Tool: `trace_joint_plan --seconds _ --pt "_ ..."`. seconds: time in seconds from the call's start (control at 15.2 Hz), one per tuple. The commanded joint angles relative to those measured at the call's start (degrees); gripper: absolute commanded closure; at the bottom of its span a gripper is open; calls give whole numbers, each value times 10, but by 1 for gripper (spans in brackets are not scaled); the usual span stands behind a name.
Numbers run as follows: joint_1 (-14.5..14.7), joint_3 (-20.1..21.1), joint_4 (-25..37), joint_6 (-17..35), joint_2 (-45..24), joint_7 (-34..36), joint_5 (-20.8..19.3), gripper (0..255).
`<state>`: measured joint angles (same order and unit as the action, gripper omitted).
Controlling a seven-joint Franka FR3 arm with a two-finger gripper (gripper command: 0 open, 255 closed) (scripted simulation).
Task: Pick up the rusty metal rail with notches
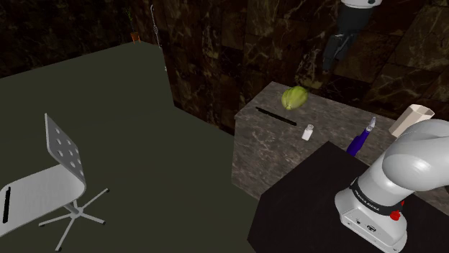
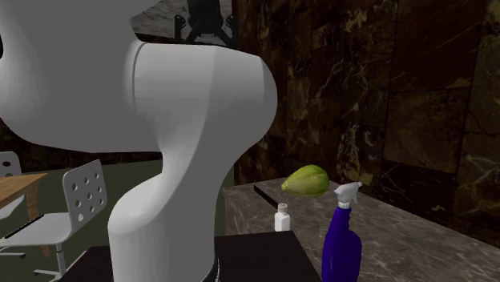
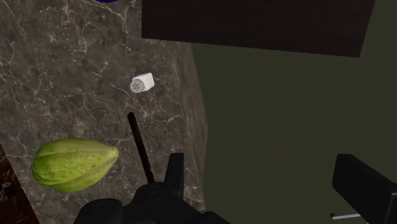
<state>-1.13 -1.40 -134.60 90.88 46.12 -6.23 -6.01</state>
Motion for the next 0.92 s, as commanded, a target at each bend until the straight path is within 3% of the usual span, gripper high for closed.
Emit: trace_joint_plan --seconds 0.0,0.86 --pt "0 0 0 0 0 0 0 0" --pt "-6 -110 -80 261 -161 -106 -24 0"
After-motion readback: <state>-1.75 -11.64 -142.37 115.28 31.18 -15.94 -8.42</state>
